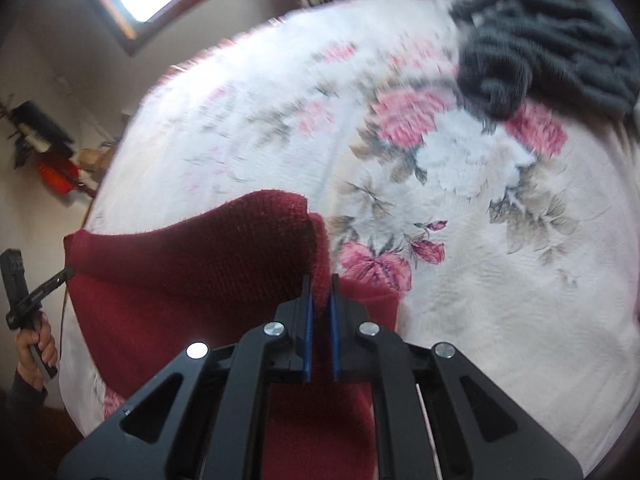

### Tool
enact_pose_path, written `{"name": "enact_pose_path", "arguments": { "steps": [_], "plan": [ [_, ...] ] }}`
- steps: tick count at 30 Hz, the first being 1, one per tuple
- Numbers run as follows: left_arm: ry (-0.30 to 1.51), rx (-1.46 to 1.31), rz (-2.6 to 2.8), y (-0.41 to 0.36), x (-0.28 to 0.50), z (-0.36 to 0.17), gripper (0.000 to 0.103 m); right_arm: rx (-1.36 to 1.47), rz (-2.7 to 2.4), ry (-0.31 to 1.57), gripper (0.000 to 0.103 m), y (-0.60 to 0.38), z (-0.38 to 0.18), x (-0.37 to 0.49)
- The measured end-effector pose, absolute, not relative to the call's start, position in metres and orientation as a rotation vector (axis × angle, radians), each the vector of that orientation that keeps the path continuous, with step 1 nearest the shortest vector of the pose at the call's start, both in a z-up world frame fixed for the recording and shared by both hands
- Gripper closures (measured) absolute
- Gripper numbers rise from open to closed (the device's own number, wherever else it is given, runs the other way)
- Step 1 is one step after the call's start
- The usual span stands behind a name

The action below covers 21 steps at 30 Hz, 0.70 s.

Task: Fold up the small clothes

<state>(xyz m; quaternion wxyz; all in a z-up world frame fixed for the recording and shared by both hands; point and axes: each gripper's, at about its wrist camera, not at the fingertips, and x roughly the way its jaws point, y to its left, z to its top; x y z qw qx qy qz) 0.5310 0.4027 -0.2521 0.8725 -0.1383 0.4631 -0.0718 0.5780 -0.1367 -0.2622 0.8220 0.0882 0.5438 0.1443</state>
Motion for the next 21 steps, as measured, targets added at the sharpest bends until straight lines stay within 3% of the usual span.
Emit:
{"name": "enact_pose_path", "arguments": {
  "steps": [5, 14, 21],
  "plan": [
    [1.150, -0.399, -0.099, 0.412, 0.563, -0.322, 0.097, 0.117, 0.228, 1.293, 0.098, -0.122, -0.316, 0.607],
    [1.109, -0.478, -0.138, 0.427, 0.578, -0.313, 0.097, 0.124, 0.226, 1.215, 0.098, -0.123, -0.309, 0.623],
    [1.220, -0.488, -0.077, 0.430, 0.602, -0.368, 0.097, 0.132, 0.187, 1.271, 0.098, -0.122, -0.354, 0.641]
  ]
}}
